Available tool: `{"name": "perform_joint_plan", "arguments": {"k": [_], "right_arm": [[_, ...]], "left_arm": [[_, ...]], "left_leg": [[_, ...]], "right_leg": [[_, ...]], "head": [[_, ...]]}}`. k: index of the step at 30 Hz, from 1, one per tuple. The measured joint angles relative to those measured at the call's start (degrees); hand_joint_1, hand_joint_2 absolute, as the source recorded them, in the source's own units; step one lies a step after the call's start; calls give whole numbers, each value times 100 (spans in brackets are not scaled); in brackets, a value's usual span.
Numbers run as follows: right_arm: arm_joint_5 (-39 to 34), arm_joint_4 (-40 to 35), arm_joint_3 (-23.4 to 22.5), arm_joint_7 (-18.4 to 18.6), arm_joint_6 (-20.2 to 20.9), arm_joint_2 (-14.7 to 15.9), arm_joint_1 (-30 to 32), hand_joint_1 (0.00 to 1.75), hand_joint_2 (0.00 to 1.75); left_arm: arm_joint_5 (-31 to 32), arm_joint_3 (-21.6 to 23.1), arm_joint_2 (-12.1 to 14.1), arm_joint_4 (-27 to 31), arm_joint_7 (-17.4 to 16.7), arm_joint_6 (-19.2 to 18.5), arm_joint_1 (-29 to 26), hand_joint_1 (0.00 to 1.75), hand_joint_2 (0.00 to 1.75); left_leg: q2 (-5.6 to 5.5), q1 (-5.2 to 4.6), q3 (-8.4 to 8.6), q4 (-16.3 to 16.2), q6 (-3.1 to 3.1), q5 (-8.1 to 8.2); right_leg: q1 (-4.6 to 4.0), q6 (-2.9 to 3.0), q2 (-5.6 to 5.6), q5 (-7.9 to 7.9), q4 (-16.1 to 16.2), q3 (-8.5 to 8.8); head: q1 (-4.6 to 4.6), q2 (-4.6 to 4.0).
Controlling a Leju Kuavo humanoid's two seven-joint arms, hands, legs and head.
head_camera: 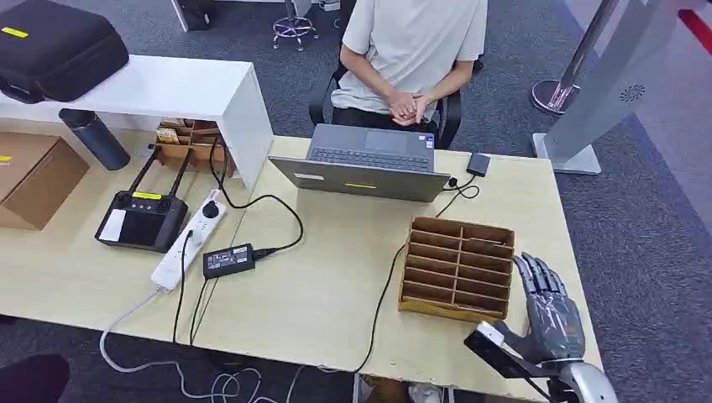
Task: Pass the card to the sensor for recognition and then transmit it.
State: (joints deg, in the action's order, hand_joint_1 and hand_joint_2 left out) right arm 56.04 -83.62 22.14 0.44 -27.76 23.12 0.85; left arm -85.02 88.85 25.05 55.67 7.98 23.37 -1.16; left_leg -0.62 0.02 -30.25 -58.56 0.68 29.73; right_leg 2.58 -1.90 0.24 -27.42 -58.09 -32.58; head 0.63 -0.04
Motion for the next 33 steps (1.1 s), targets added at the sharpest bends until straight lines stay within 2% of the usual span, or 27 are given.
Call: {"name": "perform_joint_plan", "arguments": {"k": [8, 16, 26, 27, 30, 31, 33], "right_arm": [[-2, -68, -11, -15, -4, 0, 61, 0, 175], [-140, -714, -17, -83, -87, 70, 509, 0, 175], [-463, -1183, 124, 79, -109, 253, 859, 0, 175], [-507, -1174, 166, 79, -114, 262, 877, 0, 0], [-673, -1121, 321, 79, -153, 277, 909, 0, 0], [-706, -1110, 376, 79, -160, 284, 913, 0, 175], [-761, -1082, 498, 98, -164, 310, 913, 0, 175]], "left_arm": [[-48, 0, 7, 18, 31, 22, -2, 0, 175], [-249, 0, 44, 155, 146, 161, -44, 0, 175], [-369, 0, 76, 262, 247, 229, -68, 0, 175], [-365, 0, 76, 262, 247, 223, -68, 0, 175], [-365, 0, 76, 262, 247, 219, -68, 0, 175], [-367, 0, 79, 262, 247, 219, -68, 0, 175], [-369, 0, 76, 262, 247, 219, -67, 0, 175]], "left_leg": [[0, 1, 0, 0, 0, 0], [0, 2, -1, 0, 1, 1], [1, 3, -1, 0, 1, 0], [1, 3, -1, 0, 1, 0], [1, 4, -1, 0, 2, 0], [1, 4, -1, 0, 2, 0], [1, 5, -2, 0, 2, 0]], "right_leg": [[-1, 0, 0, 0, 0, 0], [-2, 1, 0, -1, 1, -2], [-3, 1, 0, 0, 1, -1], [-3, 1, 0, 0, 1, -1], [-5, 2, 0, 0, 1, -1], [-5, 2, 0, 0, 1, -1], [-6, 2, 0, -1, 1, -1]], "head": [[0, 0], [2, 0], [0, 0], [0, 0], [0, 0], [0, 0], [0, 0]]}}
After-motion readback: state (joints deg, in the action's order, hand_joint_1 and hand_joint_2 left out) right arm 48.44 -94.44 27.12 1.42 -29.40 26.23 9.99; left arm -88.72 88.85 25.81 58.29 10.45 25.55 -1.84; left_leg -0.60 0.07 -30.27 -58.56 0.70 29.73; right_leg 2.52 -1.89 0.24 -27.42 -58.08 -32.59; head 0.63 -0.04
